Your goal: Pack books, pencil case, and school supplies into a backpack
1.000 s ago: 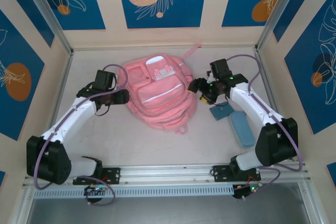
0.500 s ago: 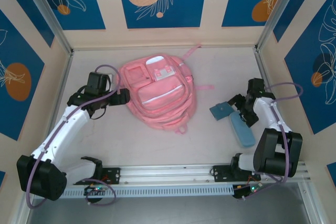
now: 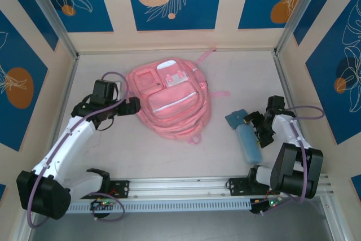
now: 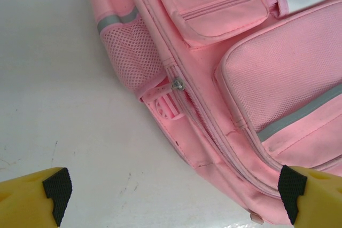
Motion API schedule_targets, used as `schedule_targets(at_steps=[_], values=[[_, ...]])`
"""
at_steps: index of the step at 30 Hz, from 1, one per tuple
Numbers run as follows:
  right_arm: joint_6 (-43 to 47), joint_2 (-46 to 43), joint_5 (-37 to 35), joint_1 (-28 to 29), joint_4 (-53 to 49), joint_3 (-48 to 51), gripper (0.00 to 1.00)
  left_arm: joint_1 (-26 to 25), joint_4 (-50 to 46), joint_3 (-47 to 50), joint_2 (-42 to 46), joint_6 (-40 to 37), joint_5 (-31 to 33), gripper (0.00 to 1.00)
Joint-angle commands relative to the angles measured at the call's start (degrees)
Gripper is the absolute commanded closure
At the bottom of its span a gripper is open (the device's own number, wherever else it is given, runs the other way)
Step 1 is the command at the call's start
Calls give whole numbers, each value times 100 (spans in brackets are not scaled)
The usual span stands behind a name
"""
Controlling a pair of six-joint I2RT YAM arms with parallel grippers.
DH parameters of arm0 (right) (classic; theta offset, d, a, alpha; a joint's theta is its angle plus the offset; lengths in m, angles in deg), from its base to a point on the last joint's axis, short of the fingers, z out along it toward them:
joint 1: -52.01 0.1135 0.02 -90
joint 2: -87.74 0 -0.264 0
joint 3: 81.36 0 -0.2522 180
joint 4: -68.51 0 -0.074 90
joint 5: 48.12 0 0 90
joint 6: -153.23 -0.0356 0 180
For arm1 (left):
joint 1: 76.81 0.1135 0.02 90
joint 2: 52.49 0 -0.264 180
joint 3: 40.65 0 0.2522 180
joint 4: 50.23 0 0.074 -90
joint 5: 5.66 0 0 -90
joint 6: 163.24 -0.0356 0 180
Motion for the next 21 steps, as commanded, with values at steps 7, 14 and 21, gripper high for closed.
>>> schedule_targets(at_steps=[7,14,21], values=[[-731,-361,-114,1352,-502,-173,1,14,74,84,210,152,-261,0],[76,-124,-794,1758,-1034,-417,1,9,80,121,235,187,-436,0],[-495,-405,-207,1892,-1242,5,1,10,150,156,256,221,-610,0]])
